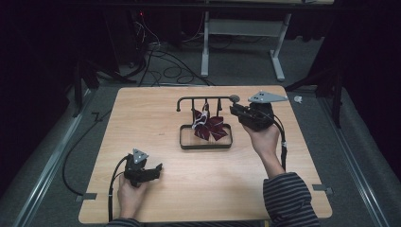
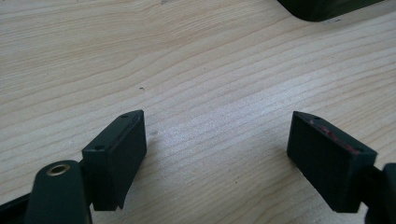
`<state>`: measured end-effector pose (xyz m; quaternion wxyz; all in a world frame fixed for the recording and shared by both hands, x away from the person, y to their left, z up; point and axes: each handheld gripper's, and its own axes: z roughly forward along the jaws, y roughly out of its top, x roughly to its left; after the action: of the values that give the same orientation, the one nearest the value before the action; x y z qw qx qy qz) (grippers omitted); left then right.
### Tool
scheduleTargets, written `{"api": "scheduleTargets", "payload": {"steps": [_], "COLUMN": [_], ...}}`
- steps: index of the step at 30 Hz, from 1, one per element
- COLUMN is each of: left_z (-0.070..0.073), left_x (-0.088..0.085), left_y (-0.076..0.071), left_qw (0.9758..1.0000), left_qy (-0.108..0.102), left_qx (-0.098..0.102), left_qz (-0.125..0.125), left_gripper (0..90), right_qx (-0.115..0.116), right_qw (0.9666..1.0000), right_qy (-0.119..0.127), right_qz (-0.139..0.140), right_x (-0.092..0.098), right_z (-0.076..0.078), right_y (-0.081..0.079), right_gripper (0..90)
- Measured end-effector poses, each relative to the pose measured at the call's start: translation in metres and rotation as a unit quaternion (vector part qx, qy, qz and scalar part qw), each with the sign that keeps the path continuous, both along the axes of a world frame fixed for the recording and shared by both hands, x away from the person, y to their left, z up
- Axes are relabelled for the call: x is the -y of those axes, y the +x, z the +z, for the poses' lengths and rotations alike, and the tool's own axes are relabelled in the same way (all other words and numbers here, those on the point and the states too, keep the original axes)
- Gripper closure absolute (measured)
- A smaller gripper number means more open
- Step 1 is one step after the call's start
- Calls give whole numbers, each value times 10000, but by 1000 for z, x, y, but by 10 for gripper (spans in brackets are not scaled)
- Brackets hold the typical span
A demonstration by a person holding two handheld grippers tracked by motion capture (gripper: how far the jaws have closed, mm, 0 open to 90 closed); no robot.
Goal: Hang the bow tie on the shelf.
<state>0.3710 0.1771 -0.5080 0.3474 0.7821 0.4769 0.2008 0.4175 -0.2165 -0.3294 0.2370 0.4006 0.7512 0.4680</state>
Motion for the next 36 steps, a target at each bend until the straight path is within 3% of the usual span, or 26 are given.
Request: {"api": "scheduleTargets", "payload": {"steps": [14, 22, 36], "left_z": [0, 0, 0], "left_x": [0, 0, 0], "left_y": [0, 0, 0], "left_qw": [10000, 10000, 10000], "left_qy": [-5, -6, -6], "left_qx": [6, 6, 6], "left_qz": [2, 2, 2], "left_gripper": [203, 203, 203], "right_qx": [-101, -105, -134], "right_qw": [9997, 9996, 9992], "right_qy": [171, 92, 188], "right_qz": [-167, -228, -317], "right_x": [27, 39, 55], "right_z": [-8, -9, -16], "right_y": [-11, -19, -31], "right_gripper": [791, 791, 787]}}
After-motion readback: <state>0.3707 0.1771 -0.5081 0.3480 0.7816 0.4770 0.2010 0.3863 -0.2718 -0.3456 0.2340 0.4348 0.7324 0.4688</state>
